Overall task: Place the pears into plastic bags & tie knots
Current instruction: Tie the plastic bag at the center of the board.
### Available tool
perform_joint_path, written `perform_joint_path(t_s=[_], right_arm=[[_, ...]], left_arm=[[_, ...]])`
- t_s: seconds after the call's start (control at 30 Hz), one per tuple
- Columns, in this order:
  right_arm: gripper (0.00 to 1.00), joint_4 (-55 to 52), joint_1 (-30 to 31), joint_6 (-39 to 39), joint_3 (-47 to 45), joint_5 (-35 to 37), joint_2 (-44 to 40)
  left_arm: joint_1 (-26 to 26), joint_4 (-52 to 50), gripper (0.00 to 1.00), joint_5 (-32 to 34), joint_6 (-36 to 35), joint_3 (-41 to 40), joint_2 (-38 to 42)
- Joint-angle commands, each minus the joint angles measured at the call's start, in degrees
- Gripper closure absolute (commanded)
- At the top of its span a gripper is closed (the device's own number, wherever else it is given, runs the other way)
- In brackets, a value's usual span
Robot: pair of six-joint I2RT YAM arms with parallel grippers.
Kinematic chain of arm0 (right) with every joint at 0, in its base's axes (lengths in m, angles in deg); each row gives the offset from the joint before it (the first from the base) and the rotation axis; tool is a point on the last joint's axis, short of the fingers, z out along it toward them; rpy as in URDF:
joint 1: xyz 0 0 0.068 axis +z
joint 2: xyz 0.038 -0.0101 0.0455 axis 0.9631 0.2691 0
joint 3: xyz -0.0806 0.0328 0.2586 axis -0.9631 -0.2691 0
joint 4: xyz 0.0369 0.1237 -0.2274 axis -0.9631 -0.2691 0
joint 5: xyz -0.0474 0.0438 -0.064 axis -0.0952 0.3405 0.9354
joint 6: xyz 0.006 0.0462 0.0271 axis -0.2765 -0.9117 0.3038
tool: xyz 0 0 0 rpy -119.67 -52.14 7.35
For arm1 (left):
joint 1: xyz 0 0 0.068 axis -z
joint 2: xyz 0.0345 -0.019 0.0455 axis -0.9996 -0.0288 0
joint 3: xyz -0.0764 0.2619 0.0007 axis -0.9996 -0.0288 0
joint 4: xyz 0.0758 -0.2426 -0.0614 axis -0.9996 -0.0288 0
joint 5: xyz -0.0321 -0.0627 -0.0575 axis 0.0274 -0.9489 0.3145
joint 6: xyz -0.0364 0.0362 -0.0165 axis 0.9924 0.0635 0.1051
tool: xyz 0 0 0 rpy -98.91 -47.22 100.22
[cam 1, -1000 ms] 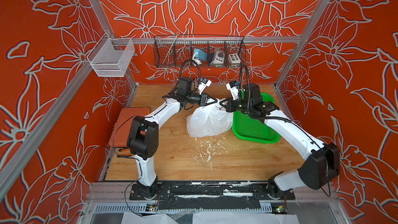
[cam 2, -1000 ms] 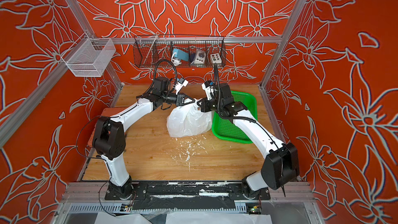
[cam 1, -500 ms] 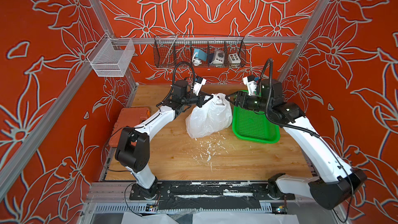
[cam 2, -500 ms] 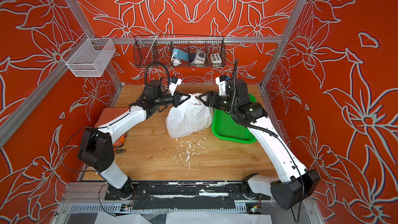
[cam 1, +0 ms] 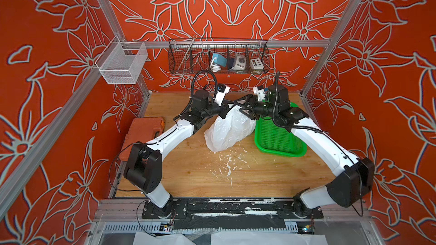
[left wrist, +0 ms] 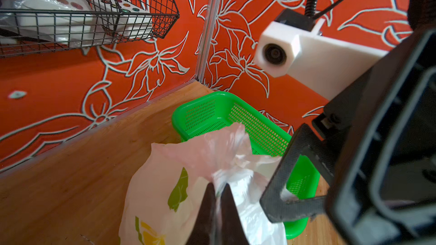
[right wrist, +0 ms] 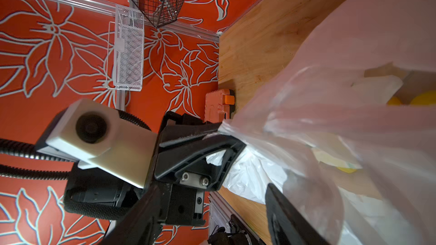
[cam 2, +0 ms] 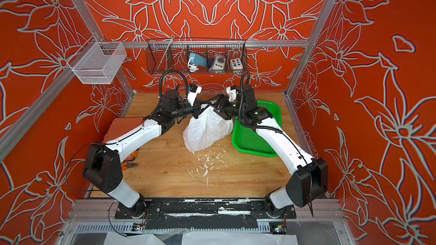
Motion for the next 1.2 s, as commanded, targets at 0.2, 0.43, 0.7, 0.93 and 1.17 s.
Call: perform_joint_path(t_s=[0.2,0.43,0.7,0.93,1.17], right_arm=[[0.29,4.7,-0.2,-3.4,0.6,1.8,3.9],[0.29,3.7,-1.5,-3.5,-0.9,2.8,3.9],[0.29,3.3,-2.2,-3.3,-1.1,2.8,3.8],[0.3,3.9,-2.3,-3.5,-0.2,2.4,5.4],[0.38,6.3,-2.0,-3.8,3.9,-0.4,9.2]], left_arm=[[0.8,3.1,1.0,-4.7,-2.5,-0.9,2.5],[1.0,1.1,1.0,-4.7,-5.3,-1.0,3.8],[1.0,-1.3,1.0,-4.6,-7.5,-0.8,3.9],[1.1,-1.7,1.0,-6.0,-8.1,-0.9,3.8],[1.8,-4.2,1.0,-8.5,-9.9,0.5,2.8]])
